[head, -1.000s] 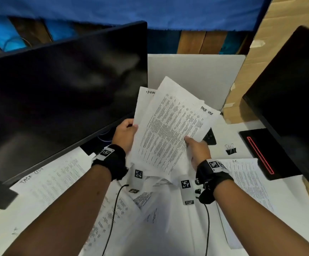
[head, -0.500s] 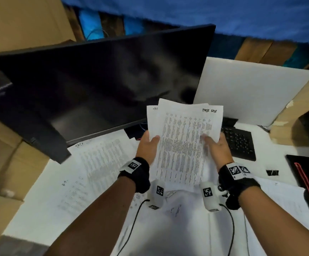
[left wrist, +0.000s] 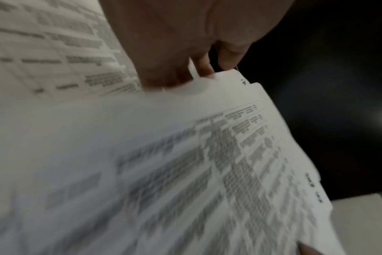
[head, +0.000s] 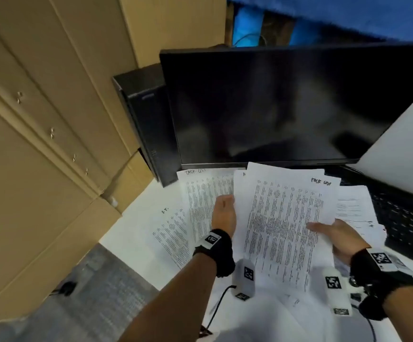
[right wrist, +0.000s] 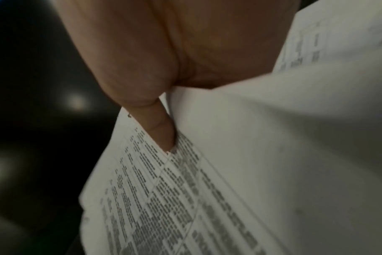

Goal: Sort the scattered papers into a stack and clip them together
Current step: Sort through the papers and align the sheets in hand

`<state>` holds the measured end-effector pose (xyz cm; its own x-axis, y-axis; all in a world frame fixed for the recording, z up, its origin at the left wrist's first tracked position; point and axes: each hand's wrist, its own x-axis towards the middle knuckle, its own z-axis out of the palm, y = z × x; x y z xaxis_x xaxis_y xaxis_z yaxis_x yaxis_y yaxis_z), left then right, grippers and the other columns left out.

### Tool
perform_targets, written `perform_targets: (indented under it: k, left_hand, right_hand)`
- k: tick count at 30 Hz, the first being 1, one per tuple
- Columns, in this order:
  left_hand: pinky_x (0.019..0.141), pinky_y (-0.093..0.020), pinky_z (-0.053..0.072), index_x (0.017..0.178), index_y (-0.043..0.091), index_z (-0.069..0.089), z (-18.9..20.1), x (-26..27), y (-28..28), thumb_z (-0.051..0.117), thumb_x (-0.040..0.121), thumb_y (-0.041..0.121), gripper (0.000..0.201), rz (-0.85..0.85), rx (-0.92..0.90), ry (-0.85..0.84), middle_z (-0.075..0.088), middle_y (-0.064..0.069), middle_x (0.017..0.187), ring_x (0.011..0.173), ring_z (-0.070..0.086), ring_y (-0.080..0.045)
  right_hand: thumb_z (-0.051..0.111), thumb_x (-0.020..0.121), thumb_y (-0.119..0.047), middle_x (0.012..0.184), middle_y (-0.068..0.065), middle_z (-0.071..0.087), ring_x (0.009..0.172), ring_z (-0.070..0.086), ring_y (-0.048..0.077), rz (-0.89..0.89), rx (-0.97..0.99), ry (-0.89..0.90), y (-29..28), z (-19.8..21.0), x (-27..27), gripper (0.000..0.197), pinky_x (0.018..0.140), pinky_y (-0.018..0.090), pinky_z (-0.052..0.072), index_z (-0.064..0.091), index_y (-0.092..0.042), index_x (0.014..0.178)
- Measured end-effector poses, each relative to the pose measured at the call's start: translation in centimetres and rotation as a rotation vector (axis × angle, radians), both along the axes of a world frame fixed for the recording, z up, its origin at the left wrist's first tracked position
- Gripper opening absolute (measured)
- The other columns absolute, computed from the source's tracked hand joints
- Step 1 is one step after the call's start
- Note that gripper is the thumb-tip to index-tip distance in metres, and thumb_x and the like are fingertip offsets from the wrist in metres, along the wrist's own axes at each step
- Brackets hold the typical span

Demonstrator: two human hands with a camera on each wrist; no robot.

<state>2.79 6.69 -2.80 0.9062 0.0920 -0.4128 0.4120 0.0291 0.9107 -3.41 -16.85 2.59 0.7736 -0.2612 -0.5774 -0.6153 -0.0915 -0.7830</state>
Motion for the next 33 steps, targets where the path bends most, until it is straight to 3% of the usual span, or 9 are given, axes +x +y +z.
perform_targets:
  k: [2, 5, 8, 16, 18, 21, 27, 30, 33]
  left_hand:
    - [0.073, -0.023, 0.045, 0.089, 0.026, 0.064, -0.6, 1.5, 2.1, 0.053, 0.095, 0.026, 0.013, 0.159, 0.174, -0.068, 0.065, 0.001, 0.097, 0.083, 0.057, -0.011]
    - [0.099, -0.039, 0.049, 0.113, 0.019, 0.069, -2.2, 4.8, 6.1, 0.063, 0.086, 0.026, 0.029, 0.208, 0.499, 0.011, 0.063, -0.009, 0.126, 0.112, 0.060, -0.028]
    - [0.107, -0.042, 0.042, 0.126, 0.023, 0.061, -2.8, 7.5, 9.0, 0.061, 0.083, 0.025, 0.042, 0.129, 0.577, 0.123, 0.045, -0.013, 0.141, 0.124, 0.049, -0.036]
    - [0.095, -0.040, 0.049, 0.121, 0.020, 0.052, -3.5, 8.1, 9.7, 0.057, 0.080, 0.015, 0.042, 0.240, 0.357, 0.046, 0.063, -0.001, 0.099, 0.104, 0.063, -0.032]
    - [0.096, -0.036, 0.047, 0.134, 0.020, 0.044, -3.6, 8.4, 9.6, 0.068, 0.081, 0.019, 0.059, 0.190, 0.365, 0.104, 0.062, -0.004, 0.114, 0.109, 0.061, -0.029]
    - [0.107, -0.042, 0.041, 0.140, 0.021, 0.043, -3.6, 9.1, 9.4, 0.074, 0.077, 0.038, 0.072, 0.008, 0.576, 0.168, 0.049, -0.011, 0.138, 0.125, 0.050, -0.033]
    - [0.096, -0.046, 0.048, 0.089, 0.027, 0.063, -3.0, 9.9, 8.8, 0.066, 0.076, 0.044, 0.021, 0.072, 0.581, 0.095, 0.062, -0.008, 0.110, 0.105, 0.059, -0.035]
    - [0.078, -0.031, 0.046, 0.089, 0.013, 0.061, -2.1, 8.8, 7.8, 0.058, 0.092, 0.026, 0.013, 0.050, 0.362, -0.052, 0.063, -0.014, 0.087, 0.087, 0.060, -0.034]
    - [0.076, -0.025, 0.037, 0.096, 0.011, 0.058, -1.1, 7.3, 6.5, 0.049, 0.098, 0.015, 0.010, -0.081, 0.224, -0.089, 0.058, -0.009, 0.091, 0.083, 0.051, -0.024]
  right_hand:
    - [0.065, 0.089, -0.013, 0.061, 0.003, 0.067, 0.053, 0.057, 0.007, 0.059, -0.166, 0.016, 0.5, 0.5, 0.3, 0.012, 0.051, 0.024, 0.039, 0.059, -0.011, 0.079]
    - [0.064, 0.089, -0.017, 0.100, 0.014, 0.069, 0.081, 0.058, 0.021, 0.094, -0.254, 0.007, 0.9, 0.9, 0.3, 0.007, 0.072, 0.028, 0.040, 0.064, -0.010, 0.090]
    - [0.061, 0.092, -0.015, 0.097, 0.003, 0.066, 0.092, 0.056, 0.021, 0.099, -0.261, 0.008, 1.2, 1.1, -0.1, 0.003, 0.080, 0.027, 0.039, 0.063, -0.017, 0.093]
    - [0.061, 0.092, -0.021, 0.079, 0.007, 0.058, 0.074, 0.054, 0.019, 0.050, -0.299, 0.013, 2.0, 1.2, -0.3, 0.015, 0.073, 0.030, 0.044, 0.054, -0.018, 0.079]
    - [0.061, 0.092, -0.020, 0.067, 0.008, 0.057, 0.064, 0.054, 0.018, 0.042, -0.307, 0.017, 2.1, 1.1, -0.3, 0.014, 0.060, 0.027, 0.039, 0.058, -0.010, 0.082]
    - [0.061, 0.092, -0.021, 0.087, 0.014, 0.066, 0.071, 0.055, 0.012, 0.034, -0.289, 0.002, 2.4, 1.1, -0.3, 0.009, 0.058, 0.023, 0.036, 0.056, -0.019, 0.085]
    - [0.062, 0.091, -0.027, 0.096, 0.025, 0.062, 0.092, 0.060, 0.028, 0.029, -0.259, 0.030, 2.9, 1.8, -0.8, 0.019, 0.088, 0.035, 0.042, 0.049, -0.020, 0.079]
    - [0.064, 0.089, -0.029, 0.105, 0.008, 0.063, 0.116, 0.053, 0.029, -0.003, -0.189, -0.002, 3.2, 2.4, -1.1, 0.021, 0.096, 0.033, 0.035, 0.050, -0.013, 0.088]
    - [0.060, 0.092, -0.018, 0.084, -0.012, 0.053, 0.087, 0.050, 0.011, -0.051, -0.077, -0.074, 3.7, 3.3, -0.9, 0.021, 0.090, 0.025, 0.028, 0.044, -0.023, 0.079]
